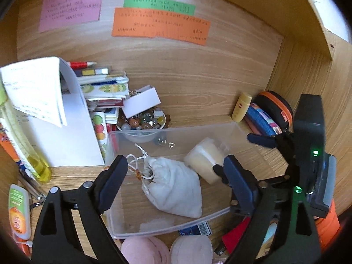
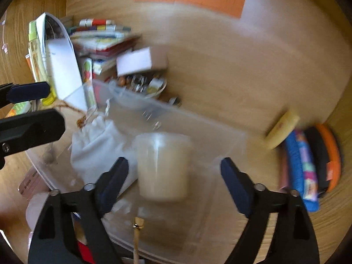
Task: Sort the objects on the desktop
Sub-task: 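Open both grippers to release the pouch and tub, then withdraw, then grasp the pink round jar with the left gripper while the right grasps the red velvet pouch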
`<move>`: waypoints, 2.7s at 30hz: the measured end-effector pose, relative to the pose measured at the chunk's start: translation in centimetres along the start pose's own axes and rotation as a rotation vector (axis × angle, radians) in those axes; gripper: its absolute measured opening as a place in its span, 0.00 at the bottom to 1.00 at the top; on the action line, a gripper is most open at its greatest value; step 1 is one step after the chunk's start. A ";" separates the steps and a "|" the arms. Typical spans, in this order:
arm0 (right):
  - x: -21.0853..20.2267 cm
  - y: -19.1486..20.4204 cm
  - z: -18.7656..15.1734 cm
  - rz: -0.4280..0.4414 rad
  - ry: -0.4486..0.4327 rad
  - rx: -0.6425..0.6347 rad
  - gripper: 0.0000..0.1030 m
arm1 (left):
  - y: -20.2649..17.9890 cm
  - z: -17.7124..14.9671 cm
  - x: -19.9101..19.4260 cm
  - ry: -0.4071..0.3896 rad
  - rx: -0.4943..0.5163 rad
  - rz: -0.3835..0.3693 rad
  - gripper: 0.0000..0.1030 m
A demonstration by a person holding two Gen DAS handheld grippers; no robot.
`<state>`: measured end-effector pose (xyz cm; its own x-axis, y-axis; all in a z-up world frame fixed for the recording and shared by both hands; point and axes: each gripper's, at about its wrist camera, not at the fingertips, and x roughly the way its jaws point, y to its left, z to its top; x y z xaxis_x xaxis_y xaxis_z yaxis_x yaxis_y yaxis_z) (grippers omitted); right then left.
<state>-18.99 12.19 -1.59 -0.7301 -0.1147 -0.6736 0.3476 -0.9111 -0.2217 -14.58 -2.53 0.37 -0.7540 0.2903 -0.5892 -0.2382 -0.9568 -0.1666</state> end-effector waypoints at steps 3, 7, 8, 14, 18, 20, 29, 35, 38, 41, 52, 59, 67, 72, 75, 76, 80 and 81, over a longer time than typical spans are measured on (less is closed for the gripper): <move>-1.2 0.0 0.0 -0.022 -0.025 -0.023 0.83 | 0.0 0.0 -1.1 -0.020 -0.005 0.006 0.88; -2.7 -0.2 -0.4 -0.019 -0.041 -0.018 0.83 | -0.1 0.0 -2.6 -0.051 -0.009 0.012 0.92; -3.0 -0.2 -0.4 -0.016 -0.044 -0.016 0.83 | -0.1 0.0 -3.0 -0.059 -0.007 0.016 0.93; -5.4 -0.2 -1.0 -0.030 -0.077 -0.012 0.83 | 0.2 -0.8 -5.5 -0.094 -0.016 0.039 0.95; -7.1 0.1 -1.6 -0.038 -0.110 -0.011 0.88 | 1.2 -1.4 -6.9 -0.108 -0.041 0.054 0.96; -7.9 0.3 -1.9 -0.044 -0.125 -0.011 0.88 | 1.9 -1.7 -7.4 -0.111 -0.060 0.067 0.96; -10.5 -0.1 -4.0 -0.048 -0.157 0.019 0.89 | 5.4 -4.1 -9.0 -0.079 -0.087 0.172 0.96; -10.9 -0.9 -5.9 -0.032 -0.135 0.063 0.89 | 8.0 -6.0 -7.4 0.015 -0.113 0.211 0.96; -10.6 -1.0 -6.8 -0.027 -0.111 0.077 0.89 | 8.7 -7.1 -5.9 0.073 -0.117 0.219 0.96; -10.0 -1.1 -7.9 -0.030 -0.075 0.082 0.89 | 8.7 -8.2 -4.7 0.136 -0.122 0.180 0.96; -8.0 -0.8 -10.1 0.084 0.000 0.129 0.89 | 5.2 -10.2 -2.7 0.198 -0.082 0.061 0.96; -6.3 1.1 -10.6 0.179 0.070 0.098 0.89 | 4.9 -10.8 -0.9 0.250 -0.102 0.035 0.96; -4.4 3.1 -10.2 0.241 0.124 0.054 0.89 | 4.3 -10.5 0.8 0.258 -0.083 0.043 0.96; -3.8 4.0 -10.1 0.236 0.116 0.015 0.87 | 4.6 -10.3 1.3 0.238 -0.099 0.042 0.96; -3.7 3.9 -10.2 0.254 0.115 0.019 0.79 | 4.9 -10.2 1.2 0.229 -0.107 0.033 0.91; -3.7 3.8 -10.2 0.251 0.112 0.020 0.76 | 5.1 -10.2 1.2 0.229 -0.120 0.019 0.87; -3.9 3.4 -10.2 0.258 0.104 0.036 0.70 | 5.5 -10.3 1.2 0.232 -0.158 -0.028 0.76; -4.0 3.3 -10.2 0.254 0.100 0.038 0.66 | 5.6 -10.3 1.0 0.230 -0.165 -0.037 0.75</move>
<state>-8.93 13.72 -6.86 -0.5600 -0.3034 -0.7710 0.4884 -0.8725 -0.0114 -10.36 -7.70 -9.36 -0.5834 0.3325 -0.7410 -0.1460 -0.9404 -0.3071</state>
